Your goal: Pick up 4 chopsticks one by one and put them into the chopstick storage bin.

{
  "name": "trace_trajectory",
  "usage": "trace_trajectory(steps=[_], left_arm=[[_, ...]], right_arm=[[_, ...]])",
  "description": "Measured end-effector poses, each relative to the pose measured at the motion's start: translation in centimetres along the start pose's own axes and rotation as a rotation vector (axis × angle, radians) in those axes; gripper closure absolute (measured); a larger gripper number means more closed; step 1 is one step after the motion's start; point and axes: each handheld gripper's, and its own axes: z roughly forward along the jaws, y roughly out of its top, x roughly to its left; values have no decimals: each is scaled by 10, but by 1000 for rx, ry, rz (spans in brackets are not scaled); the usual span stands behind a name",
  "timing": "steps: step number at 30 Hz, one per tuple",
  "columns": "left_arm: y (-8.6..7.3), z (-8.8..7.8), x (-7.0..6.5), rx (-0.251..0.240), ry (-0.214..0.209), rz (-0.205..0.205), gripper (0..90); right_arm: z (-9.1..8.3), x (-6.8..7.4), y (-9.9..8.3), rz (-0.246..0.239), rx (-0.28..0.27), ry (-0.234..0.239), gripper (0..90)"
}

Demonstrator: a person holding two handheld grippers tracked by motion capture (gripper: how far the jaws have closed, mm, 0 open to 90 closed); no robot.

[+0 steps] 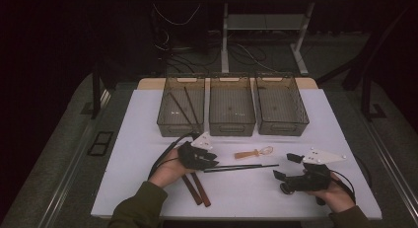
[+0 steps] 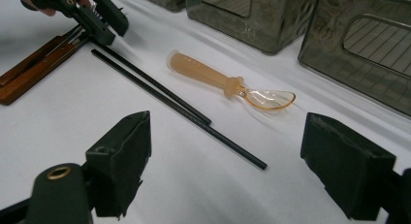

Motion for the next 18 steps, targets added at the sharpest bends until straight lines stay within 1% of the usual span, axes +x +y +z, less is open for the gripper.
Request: trace_trajectory(steps=[4,6,9,12,14,16,18], left_arm=[[-9,-2,1,29,-17,2,758],[-11,0,1,40,-26,5,763],[-11,5,0,64,-26,18,790],[-11,7,0,59,-28,28,825],[-10,8,0,55,-28,40,832],[-8,10,1,46,-32,36,837],[-5,13,2,47,-34,47,841]], right_arm=[[0,0,0,2,4,-1,187],[0,0,0,3,4,-2,187],[0,0,0,2,3,-1,187],[0,0,0,2,3,0,187],[0,0,0,2,3,1,187],[0,0,0,1,3,1,187],[1,1,0,0,2,0,187]])
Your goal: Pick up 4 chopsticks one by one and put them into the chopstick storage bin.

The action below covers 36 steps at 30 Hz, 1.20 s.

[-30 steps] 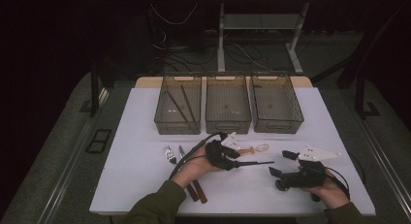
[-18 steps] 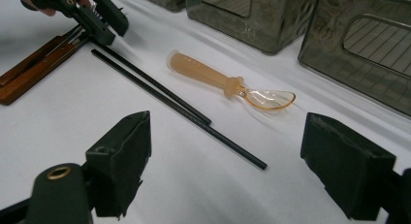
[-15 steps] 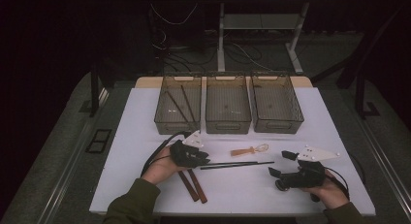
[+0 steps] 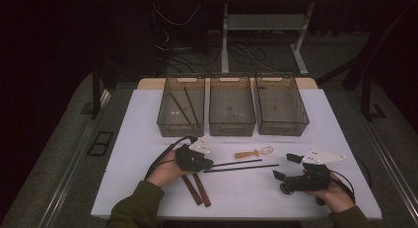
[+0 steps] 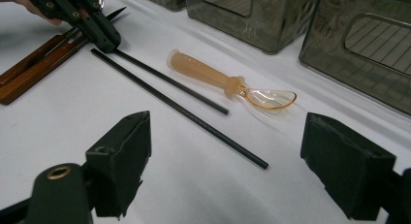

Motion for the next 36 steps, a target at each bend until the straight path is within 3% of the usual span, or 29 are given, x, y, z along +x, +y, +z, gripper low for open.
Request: trace_trajectory(steps=[5,8,9,10,12,14,19,27,36], left_arm=[[9,8,-2,-1,0,10,844],[13,12,-4,-13,-2,-6,843],[13,11,-2,4,-3,17,842],[14,13,-4,-22,2,-10,840],[14,14,-5,-23,-6,-14,805],[15,13,-4,-5,-3,9,788],[13,3,-3,-40,13,-34,754],[-3,-6,5,42,66,-74,850],[-10,-16,4,63,74,-98,886]], right_arm=[[0,0,0,-1,1,0,187],[0,0,0,1,2,1,187],[0,0,0,2,2,1,187],[0,0,0,1,2,1,187],[0,0,0,1,0,0,187],[0,0,0,1,0,0,187],[0,0,0,1,-1,0,187],[0,0,0,-2,0,1,187],[-1,-1,0,0,-1,0,187]])
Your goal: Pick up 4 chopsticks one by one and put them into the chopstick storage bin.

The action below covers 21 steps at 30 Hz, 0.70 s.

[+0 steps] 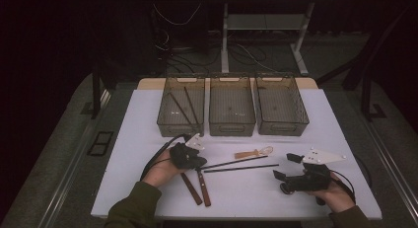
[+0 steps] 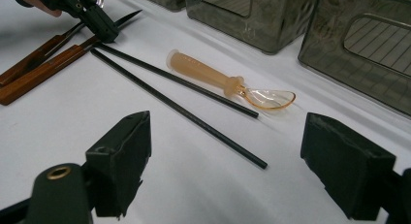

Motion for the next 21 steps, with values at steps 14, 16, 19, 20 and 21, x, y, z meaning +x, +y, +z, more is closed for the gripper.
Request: trace_trajectory(steps=[14,16,19,20,21], left_arm=[[-13,-12,2,18,22,-1,886],[-12,-12,1,5,20,-16,872],[-7,-12,-2,-39,11,-18,803],[-4,-11,-3,-58,3,-18,780],[-1,-10,-4,-79,-8,-23,759]], right_arm=[[0,0,0,-1,2,0,187],[0,0,0,-1,1,-1,187],[0,0,0,0,2,0,187],[0,0,0,0,3,0,187],[0,0,0,1,5,0,187]])
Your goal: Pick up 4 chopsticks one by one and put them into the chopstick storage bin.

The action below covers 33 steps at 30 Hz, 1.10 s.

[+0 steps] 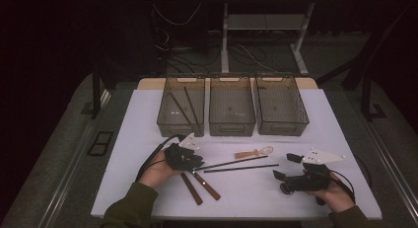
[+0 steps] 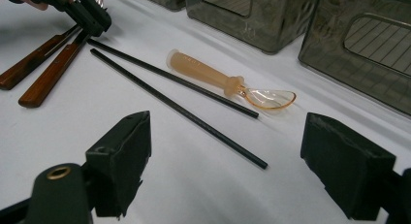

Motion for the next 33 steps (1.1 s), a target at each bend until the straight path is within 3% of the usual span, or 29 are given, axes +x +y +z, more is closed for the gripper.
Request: trace_trajectory(steps=[7,15,23,24,33], left_arm=[[21,21,-2,-60,-47,-5,730],[23,42,-9,-20,-62,11,767],[19,43,-13,-50,-26,57,821],[20,42,-12,-34,-26,83,824],[19,43,-9,-47,-54,97,853]], right_arm=[[0,1,0,0,0,0,187],[0,0,0,-2,-2,2,187],[1,1,0,-6,2,6,187],[2,1,0,-6,3,6,187],[3,2,0,-11,6,9,187]])
